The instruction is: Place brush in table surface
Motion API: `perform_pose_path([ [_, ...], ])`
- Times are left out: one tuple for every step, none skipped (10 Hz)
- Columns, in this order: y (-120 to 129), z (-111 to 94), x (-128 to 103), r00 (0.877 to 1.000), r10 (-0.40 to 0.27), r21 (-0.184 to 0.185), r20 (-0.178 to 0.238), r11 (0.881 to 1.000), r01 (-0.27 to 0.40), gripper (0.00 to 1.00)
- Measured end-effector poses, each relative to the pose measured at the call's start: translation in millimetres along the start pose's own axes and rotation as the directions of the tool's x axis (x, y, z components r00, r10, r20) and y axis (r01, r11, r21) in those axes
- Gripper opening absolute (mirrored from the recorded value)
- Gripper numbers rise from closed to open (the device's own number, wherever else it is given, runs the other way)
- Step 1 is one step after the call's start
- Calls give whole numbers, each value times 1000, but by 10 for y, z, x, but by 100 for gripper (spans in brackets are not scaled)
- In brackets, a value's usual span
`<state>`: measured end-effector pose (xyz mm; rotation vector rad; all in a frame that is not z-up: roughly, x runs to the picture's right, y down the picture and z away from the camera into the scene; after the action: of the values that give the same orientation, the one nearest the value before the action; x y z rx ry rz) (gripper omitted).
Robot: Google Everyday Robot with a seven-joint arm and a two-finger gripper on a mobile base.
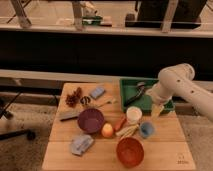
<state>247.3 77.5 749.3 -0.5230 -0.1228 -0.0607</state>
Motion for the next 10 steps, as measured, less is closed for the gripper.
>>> perform_pose_path([
  [-59, 33, -19, 1000, -13, -1, 12, 1000, 13, 80],
  [-94, 61, -35, 999, -27, -9, 20, 1000, 27, 80],
  [-157, 99, -60, 999, -44, -10, 33, 999, 44, 80],
  [-185, 127, -73, 998, -54, -15, 39, 998, 54, 80],
  [-233, 163, -94, 997, -66, -14, 46, 998, 67, 80],
  [-273, 201, -107, 996, -79, -15, 51, 997, 80, 80],
  [-318, 239, -120, 994, -92, -14, 56, 996, 93, 80],
  [-358, 275, -126, 993, -104, -14, 56, 994, 105, 80],
  [-418, 325, -140, 991, -120, -14, 57, 993, 121, 80],
  [-469, 357, -154, 989, -133, -12, 58, 991, 134, 80],
])
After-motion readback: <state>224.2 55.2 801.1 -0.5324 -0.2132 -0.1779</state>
